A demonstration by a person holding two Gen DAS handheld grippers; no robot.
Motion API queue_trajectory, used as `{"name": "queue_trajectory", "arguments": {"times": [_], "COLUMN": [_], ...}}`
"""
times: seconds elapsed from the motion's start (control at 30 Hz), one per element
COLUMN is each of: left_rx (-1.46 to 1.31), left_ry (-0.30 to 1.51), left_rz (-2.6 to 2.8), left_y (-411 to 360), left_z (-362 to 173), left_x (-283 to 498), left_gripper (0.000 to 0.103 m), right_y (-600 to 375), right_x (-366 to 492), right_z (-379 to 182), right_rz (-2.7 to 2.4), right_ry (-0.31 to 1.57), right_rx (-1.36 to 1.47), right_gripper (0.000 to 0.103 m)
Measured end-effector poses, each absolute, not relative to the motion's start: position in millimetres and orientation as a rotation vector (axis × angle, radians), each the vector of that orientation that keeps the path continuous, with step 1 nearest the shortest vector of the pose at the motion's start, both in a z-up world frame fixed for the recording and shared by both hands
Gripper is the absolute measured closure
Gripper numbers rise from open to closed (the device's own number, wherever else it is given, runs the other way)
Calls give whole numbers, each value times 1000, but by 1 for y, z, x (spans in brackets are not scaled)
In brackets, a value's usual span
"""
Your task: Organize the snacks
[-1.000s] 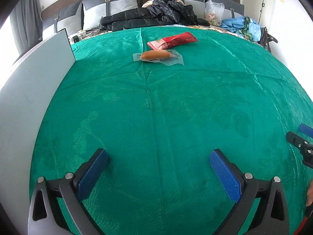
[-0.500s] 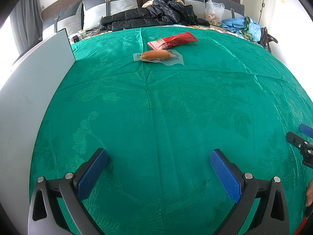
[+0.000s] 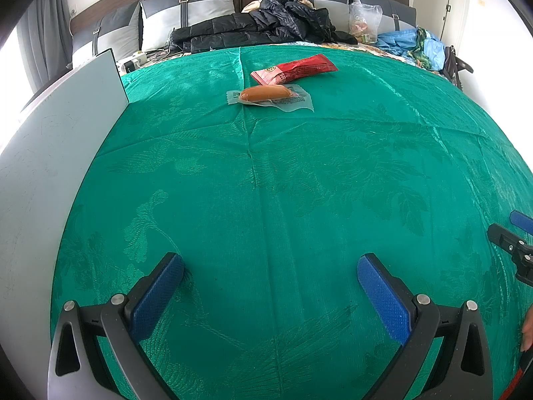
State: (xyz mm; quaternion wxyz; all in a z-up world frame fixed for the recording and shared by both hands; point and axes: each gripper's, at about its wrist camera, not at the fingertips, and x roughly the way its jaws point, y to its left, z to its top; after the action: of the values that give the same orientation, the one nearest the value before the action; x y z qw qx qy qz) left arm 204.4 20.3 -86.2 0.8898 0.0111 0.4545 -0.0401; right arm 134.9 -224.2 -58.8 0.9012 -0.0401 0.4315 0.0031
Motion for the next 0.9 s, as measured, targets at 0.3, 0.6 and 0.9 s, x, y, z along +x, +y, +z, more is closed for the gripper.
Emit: {"name": "queue_trajectory", "arguments": {"times": [0.3, 0.6, 0.9], "left_rx": [206, 218, 241], "left_ry": [992, 1064, 1237], "left_rz": [-371, -400, -755], "left_y": [11, 2, -1], "left_z": [-33, -53, -53], "left_x": [299, 414, 378], "left_gripper": [0, 2, 8], "right_y": [-224, -223, -223], "right_x": [135, 135, 135], "right_z": [-59, -59, -59], "right_rz": [7, 8, 8], "right_ry": [893, 895, 895], "right_rx": [-83, -83, -83], "right_gripper": [11, 10, 10]}}
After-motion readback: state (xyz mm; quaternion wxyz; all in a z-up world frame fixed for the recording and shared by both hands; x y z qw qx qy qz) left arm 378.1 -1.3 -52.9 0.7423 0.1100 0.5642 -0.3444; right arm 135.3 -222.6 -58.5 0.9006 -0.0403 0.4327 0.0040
